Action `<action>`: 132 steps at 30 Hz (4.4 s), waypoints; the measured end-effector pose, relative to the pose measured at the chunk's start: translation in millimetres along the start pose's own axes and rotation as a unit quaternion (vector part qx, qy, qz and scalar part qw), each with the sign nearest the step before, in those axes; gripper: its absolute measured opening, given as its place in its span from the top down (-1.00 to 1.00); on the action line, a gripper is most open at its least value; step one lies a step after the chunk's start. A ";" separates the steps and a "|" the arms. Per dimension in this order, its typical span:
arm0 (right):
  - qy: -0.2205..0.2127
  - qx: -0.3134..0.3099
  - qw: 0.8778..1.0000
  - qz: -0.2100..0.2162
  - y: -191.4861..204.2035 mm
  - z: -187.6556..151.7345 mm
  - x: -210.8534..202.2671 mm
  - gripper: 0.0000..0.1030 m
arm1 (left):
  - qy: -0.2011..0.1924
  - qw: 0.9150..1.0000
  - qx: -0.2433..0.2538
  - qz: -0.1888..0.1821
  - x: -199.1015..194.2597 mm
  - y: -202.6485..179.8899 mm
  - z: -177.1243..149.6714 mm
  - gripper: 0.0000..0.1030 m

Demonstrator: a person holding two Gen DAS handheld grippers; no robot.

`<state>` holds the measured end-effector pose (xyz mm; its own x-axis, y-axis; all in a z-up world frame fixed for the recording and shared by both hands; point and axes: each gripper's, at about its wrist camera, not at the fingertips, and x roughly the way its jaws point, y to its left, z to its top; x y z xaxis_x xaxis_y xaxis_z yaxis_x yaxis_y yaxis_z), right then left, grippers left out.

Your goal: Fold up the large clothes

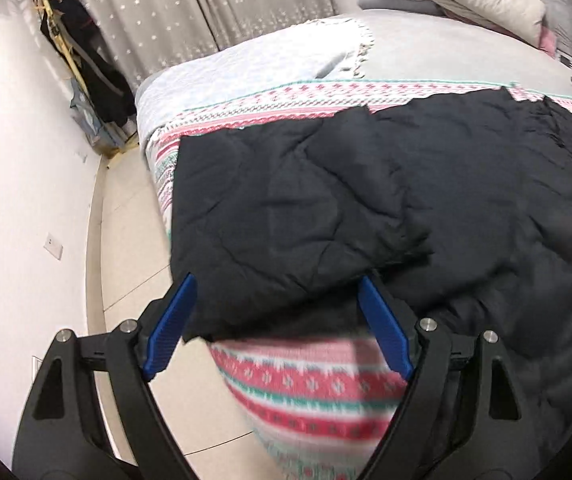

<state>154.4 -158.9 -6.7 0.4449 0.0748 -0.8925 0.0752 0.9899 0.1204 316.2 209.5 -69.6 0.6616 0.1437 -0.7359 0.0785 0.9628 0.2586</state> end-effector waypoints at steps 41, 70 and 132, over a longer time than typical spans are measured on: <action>-0.040 0.061 0.990 0.119 14.1 49.6 4.3 -0.35 | 0.007 0.899 -0.032 -0.436 -101.2 -195.2 75.0 0.36; -0.070 0.108 0.988 0.085 18.2 103.9 86.4 0.83 | 0.047 0.964 -0.150 -0.216 17.6 -111.8 32.6 0.41; -0.130 0.196 0.918 -0.318 -229.4 51.7 7.6 0.85 | 0.001 0.896 0.134 -0.423 -123.7 -493.0 66.1 0.47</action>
<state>186.7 -391.7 -18.6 0.3944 -0.5857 -0.7081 0.6863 0.7002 -0.1969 244.9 -298.1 -64.7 0.2792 -0.6115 -0.7403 0.7284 0.6372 -0.2517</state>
